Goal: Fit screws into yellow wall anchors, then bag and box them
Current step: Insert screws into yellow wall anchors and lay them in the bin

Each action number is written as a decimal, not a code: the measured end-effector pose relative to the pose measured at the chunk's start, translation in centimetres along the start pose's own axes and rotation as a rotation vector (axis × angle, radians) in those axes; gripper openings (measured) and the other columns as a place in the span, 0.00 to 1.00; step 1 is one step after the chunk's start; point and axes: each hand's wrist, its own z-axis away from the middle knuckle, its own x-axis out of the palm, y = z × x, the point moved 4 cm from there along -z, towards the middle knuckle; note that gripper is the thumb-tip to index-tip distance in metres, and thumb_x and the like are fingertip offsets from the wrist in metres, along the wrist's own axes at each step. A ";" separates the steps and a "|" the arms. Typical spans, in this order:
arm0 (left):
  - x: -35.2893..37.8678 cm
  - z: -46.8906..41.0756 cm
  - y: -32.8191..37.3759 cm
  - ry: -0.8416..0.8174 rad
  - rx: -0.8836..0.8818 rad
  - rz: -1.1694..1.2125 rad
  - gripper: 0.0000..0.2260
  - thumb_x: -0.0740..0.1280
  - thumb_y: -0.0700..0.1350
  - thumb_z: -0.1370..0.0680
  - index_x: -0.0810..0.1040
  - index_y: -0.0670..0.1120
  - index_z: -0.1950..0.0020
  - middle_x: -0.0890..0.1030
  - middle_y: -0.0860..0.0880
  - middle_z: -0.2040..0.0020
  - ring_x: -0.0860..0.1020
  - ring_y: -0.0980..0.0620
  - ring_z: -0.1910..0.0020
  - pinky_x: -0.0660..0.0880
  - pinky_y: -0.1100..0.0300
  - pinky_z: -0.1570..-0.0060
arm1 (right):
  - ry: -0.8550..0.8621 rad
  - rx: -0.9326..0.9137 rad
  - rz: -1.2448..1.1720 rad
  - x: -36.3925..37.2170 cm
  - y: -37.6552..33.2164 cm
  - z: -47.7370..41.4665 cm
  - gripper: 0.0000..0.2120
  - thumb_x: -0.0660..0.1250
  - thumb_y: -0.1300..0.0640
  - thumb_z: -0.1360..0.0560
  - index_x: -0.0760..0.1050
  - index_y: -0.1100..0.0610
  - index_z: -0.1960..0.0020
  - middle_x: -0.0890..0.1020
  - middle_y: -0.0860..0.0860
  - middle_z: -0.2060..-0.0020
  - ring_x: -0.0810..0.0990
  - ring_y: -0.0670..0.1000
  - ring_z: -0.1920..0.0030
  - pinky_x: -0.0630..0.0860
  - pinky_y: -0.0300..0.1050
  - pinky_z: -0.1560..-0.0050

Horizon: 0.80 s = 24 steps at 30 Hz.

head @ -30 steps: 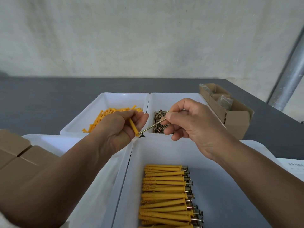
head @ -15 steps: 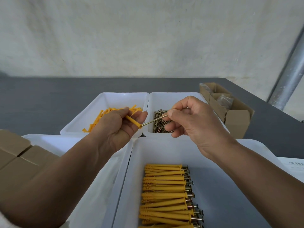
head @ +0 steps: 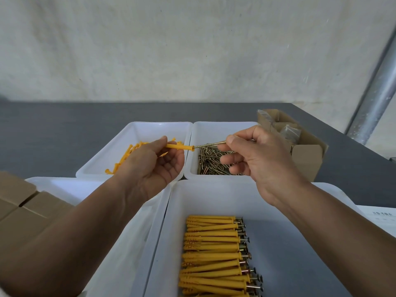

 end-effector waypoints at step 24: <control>1.3 1.0 -0.7 -0.197 0.158 -0.429 0.06 0.67 0.41 0.22 0.81 0.40 0.50 0.83 0.46 0.63 0.84 0.51 0.63 0.81 0.60 0.65 | -0.213 0.150 0.394 0.7 0.9 0.6 0.04 0.70 0.54 0.25 0.79 0.51 0.50 0.82 0.48 0.63 0.79 0.44 0.71 0.76 0.39 0.69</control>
